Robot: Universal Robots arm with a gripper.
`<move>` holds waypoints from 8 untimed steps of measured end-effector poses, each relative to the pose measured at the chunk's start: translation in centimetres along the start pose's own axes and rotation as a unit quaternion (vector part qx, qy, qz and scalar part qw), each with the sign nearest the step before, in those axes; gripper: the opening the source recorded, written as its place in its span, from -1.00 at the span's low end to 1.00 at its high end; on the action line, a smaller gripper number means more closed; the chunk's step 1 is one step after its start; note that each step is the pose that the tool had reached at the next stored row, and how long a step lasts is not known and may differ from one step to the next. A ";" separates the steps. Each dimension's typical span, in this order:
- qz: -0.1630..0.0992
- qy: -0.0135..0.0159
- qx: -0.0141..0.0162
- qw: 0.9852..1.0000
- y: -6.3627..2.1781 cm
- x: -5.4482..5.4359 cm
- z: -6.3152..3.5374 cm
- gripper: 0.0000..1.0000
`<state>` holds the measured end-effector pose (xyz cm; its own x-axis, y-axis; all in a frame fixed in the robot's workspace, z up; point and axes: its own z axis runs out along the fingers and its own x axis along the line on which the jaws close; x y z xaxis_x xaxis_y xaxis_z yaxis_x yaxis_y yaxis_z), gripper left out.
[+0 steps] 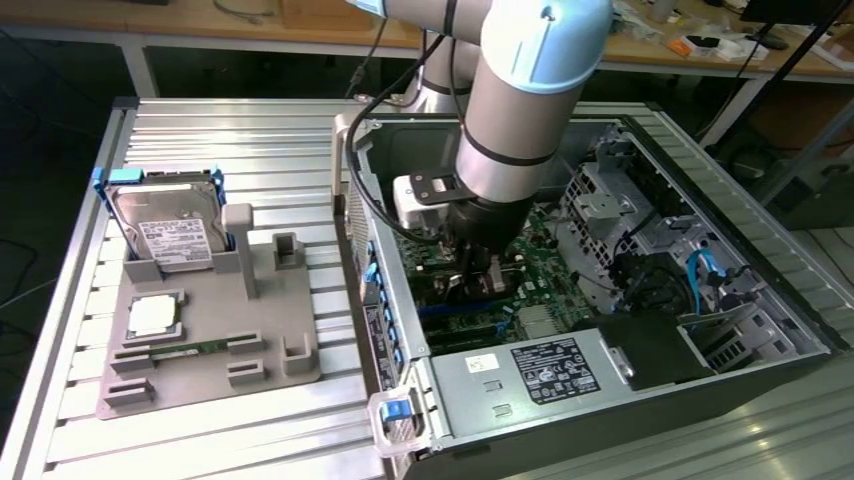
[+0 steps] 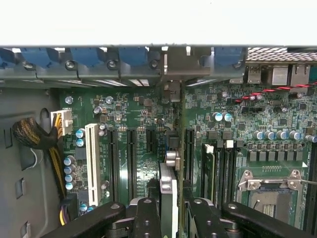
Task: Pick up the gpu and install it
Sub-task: 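Insert the gpu into the slot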
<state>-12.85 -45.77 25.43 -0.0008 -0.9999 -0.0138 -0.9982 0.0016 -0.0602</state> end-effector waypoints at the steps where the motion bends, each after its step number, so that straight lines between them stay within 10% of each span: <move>1: 0.000 0.000 0.000 1.000 0.01 0.0 0.07 -0.46; 8: 0.000 0.000 0.000 1.000 0.07 0.0 0.35 -0.46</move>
<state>-12.91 -45.77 25.08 -0.0007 -0.9999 -0.0137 -0.9982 0.0016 -0.0600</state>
